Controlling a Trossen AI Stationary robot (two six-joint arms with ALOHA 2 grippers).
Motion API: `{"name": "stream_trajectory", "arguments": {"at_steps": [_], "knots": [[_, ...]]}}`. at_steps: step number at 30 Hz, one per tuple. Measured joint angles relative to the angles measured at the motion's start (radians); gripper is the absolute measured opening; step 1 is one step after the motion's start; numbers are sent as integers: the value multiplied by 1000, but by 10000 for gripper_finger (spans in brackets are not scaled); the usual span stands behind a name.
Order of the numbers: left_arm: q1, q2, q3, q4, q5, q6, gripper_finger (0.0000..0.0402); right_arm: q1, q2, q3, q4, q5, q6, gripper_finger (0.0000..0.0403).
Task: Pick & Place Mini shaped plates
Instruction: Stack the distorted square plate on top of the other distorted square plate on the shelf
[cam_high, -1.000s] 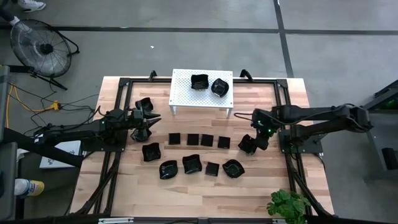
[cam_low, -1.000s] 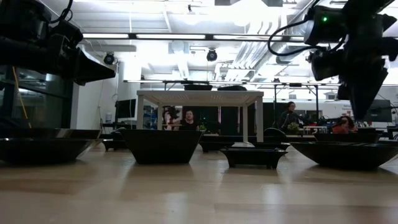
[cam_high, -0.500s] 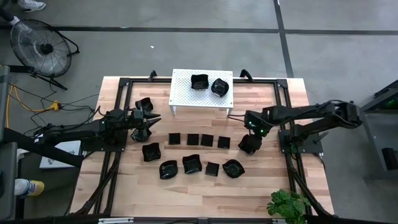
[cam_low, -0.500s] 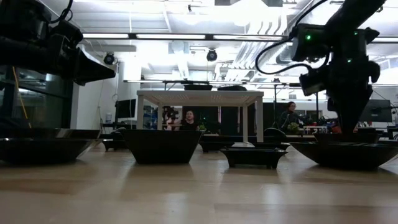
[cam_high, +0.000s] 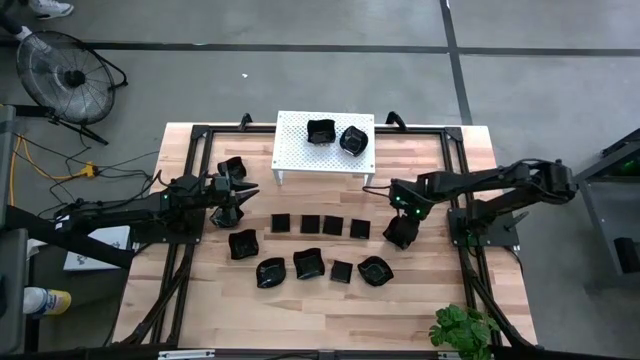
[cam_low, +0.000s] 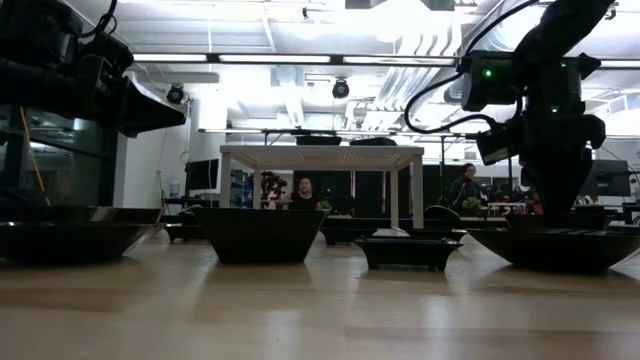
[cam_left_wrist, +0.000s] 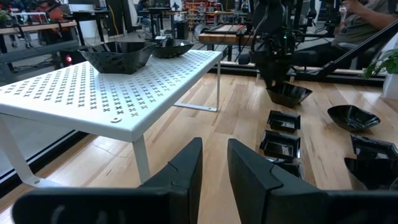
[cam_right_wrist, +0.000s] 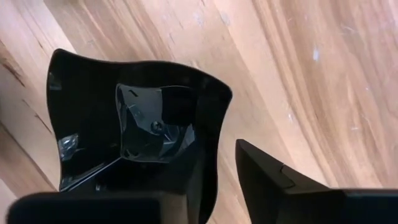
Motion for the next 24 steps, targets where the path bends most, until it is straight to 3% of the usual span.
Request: {"name": "stream_trajectory", "arguments": {"at_steps": [10, 24], "knots": [[0, 0, 0, 0, 0, 0, 73, 0, -1, 0, 0, -16, -4, 5], [0, 0, 0, 0, 0, 0, 73, 0, -123, 1, -14, -80, 10, 2]]}}
